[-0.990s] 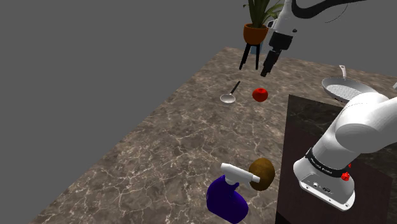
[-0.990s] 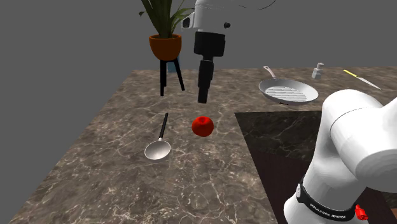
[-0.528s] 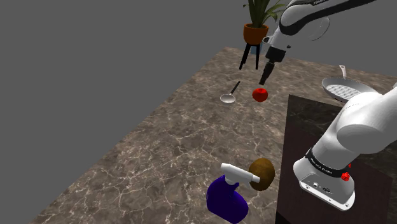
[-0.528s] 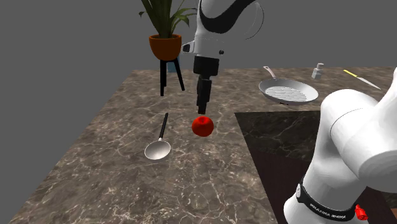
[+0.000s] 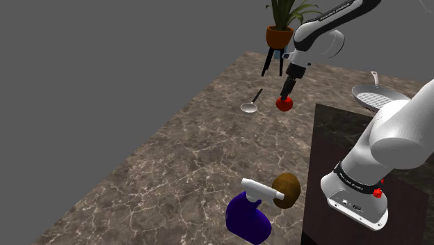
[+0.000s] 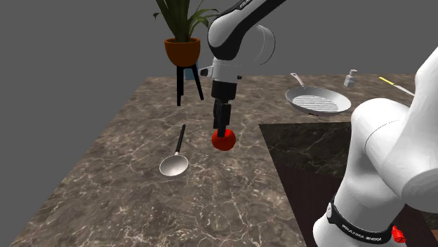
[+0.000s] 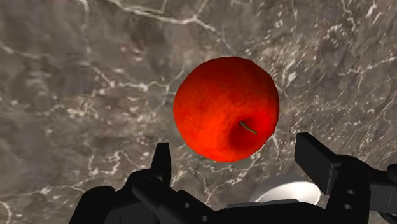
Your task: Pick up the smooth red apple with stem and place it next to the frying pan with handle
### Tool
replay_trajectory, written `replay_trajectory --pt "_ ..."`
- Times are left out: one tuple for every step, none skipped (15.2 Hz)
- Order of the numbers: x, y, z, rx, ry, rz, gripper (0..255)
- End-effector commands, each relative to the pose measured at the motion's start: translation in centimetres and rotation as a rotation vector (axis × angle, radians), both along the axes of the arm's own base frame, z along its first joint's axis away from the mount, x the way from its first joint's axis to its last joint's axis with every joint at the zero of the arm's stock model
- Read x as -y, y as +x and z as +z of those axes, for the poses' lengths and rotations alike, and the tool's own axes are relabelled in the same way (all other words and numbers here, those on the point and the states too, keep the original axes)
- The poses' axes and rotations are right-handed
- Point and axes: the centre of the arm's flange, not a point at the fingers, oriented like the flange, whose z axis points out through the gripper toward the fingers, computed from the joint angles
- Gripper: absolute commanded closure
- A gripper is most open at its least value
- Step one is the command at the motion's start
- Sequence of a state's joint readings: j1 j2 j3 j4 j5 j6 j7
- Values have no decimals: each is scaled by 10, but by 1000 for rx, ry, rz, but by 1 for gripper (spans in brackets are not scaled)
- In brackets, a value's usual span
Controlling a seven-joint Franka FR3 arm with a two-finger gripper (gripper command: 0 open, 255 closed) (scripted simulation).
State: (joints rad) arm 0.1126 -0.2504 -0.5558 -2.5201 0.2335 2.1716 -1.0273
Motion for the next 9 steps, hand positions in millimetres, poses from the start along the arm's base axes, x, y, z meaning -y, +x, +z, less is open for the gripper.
replay_trajectory --pt "-3 1 -11 1 0 1 0" --pt "-5 1 -16 1 0 1 0" --pt "-7 1 -21 1 0 1 0" --pt "-8 1 -24 1 0 1 0" --pt "-8 1 -24 1 0 1 0" --pt "-8 1 -24 1 0 1 0" --pt "-8 1 -24 1 0 1 0" --pt "-8 1 -24 1 0 1 0" --pt "-8 1 -24 1 0 1 0"
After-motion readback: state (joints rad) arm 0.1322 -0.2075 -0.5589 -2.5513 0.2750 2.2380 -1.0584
